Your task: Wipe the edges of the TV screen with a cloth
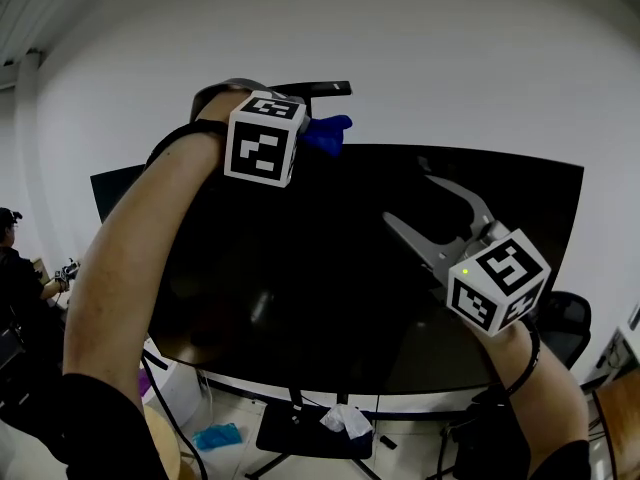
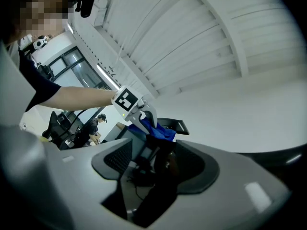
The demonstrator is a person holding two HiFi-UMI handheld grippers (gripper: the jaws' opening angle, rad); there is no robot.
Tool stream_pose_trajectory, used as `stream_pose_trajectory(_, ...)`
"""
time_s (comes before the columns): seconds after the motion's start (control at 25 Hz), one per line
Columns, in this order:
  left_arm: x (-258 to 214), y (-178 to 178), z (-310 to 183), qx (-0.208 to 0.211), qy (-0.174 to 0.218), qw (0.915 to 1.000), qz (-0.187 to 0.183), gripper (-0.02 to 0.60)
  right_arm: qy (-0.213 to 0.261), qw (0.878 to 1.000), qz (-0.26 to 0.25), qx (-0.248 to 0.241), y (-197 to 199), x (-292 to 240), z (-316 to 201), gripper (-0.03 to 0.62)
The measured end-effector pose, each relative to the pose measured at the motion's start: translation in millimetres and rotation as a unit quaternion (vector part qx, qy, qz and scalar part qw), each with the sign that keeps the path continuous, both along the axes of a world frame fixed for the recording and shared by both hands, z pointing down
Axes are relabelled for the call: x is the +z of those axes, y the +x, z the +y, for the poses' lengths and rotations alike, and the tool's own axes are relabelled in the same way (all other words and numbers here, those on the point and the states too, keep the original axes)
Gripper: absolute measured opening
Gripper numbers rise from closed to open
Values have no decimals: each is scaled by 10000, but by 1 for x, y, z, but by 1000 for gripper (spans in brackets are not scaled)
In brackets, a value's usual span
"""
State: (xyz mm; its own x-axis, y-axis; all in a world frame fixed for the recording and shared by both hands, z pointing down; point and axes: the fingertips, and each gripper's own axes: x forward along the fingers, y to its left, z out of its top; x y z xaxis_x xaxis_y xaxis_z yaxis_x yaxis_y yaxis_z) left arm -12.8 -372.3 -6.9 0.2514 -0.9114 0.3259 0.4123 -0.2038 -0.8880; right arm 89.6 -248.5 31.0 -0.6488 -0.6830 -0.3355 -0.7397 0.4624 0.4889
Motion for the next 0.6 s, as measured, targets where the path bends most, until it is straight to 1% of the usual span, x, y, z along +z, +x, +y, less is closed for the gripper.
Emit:
stream_pose_trajectory(0.16, 1, 43, 6, 160, -56, 9998, -74, 75, -35, 9999, -109, 64, 36, 4, -1, 290)
stream_pose_trajectory(0.36, -1, 90, 14, 441, -72, 9987, -230, 75, -55, 9989, -294, 357, 79, 14, -5, 290)
stream_pose_trajectory(0.48, -2, 117, 19, 635, -40, 9978, -193, 75, -97, 9980, -380, 493, 105, 21, -6, 290)
stream_pose_trajectory(0.6, -2, 144, 23, 695, -31, 9975, -147, 75, -78, 9975, -401, 570, 136, 23, -2, 290)
